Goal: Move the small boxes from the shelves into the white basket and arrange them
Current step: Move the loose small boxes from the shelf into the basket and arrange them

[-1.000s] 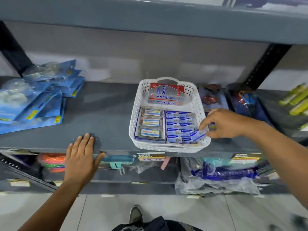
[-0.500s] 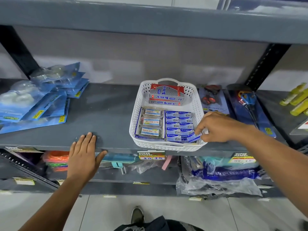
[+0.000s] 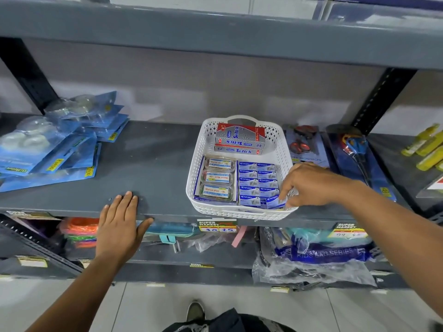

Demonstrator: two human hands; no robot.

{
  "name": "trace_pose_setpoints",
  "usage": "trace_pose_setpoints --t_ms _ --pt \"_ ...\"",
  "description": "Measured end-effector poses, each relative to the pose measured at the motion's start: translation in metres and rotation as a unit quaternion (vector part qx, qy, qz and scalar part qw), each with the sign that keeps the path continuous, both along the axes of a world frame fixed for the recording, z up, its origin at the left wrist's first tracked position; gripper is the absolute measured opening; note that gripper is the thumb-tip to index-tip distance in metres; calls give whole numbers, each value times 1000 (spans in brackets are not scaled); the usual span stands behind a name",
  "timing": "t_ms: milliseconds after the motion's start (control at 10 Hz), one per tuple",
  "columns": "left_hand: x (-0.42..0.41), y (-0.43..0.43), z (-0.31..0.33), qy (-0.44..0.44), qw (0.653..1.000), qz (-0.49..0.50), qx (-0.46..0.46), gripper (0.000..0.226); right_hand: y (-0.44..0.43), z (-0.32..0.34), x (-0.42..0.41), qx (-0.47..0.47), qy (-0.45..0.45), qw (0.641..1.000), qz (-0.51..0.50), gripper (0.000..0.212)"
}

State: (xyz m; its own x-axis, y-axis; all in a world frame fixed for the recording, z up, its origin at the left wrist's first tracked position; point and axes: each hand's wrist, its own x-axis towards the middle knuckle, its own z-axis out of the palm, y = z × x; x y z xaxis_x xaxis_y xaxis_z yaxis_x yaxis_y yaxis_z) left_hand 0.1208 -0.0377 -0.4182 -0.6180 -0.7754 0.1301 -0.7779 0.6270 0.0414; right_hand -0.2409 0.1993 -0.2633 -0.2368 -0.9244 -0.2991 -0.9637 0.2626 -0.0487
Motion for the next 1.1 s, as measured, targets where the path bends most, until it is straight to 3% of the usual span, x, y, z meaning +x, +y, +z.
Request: trace_pose_setpoints --t_ms 900,1100 --pt "2 -3 -5 1 1000 3 3 84 -18 -25 6 45 26 996 65 21" --pt "1 -3 -5 -2 1000 1 2 83 -25 -26 12 -12 -12 1000 3 37"
